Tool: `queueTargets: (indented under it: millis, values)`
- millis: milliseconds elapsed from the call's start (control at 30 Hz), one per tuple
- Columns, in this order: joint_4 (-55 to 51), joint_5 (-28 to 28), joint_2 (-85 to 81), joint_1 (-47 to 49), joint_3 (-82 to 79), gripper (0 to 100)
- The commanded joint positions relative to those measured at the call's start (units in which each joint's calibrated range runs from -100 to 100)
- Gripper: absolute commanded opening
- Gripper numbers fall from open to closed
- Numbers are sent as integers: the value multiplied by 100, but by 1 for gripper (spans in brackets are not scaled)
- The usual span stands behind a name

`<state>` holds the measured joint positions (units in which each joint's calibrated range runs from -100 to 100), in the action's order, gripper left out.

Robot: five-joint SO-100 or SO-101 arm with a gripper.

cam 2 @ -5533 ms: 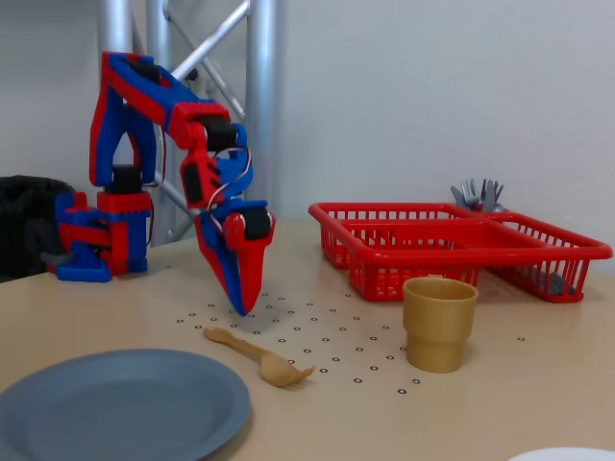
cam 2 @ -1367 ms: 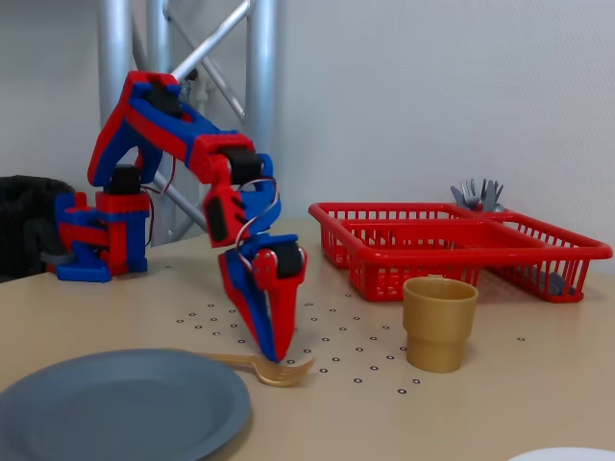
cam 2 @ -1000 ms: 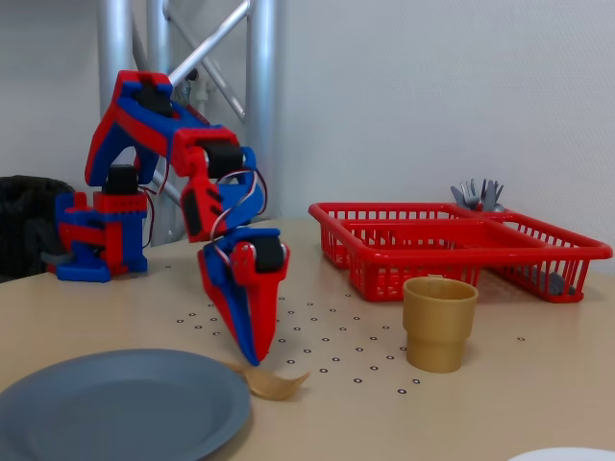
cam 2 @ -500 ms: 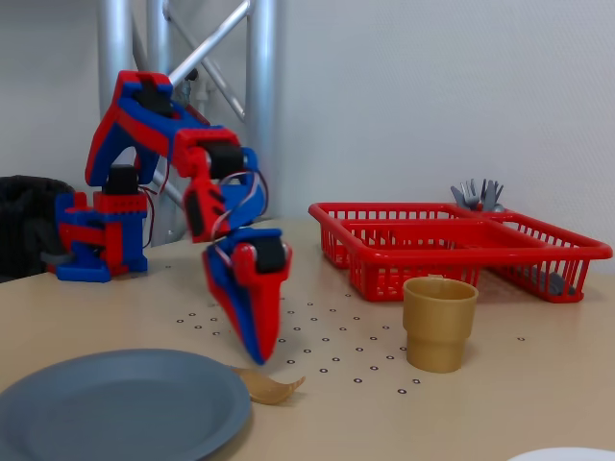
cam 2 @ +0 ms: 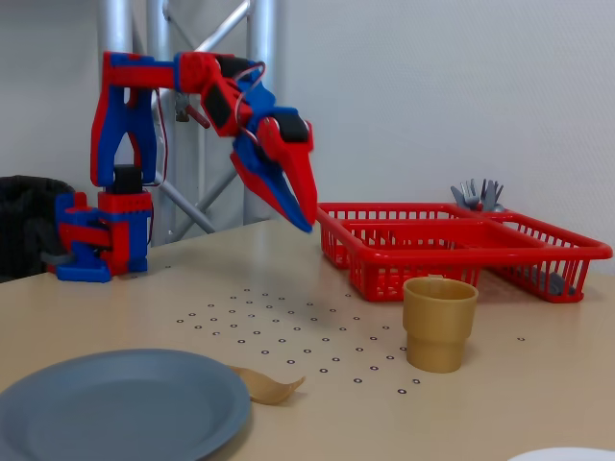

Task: Push the fork on the left side of the plate

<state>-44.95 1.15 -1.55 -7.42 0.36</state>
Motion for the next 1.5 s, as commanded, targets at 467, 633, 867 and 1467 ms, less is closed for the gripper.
queueTargets:
  millis: [467, 633, 867, 1467]
  values:
    - [1505, -225, -4748, 139, -5557, 0]
    - [2061, -195, -5720, 383, -7053, 0]
    - [2061, -269, -6641, 692, -8105, 0]
    - [692, 122, -8780, 950, -9619, 0]
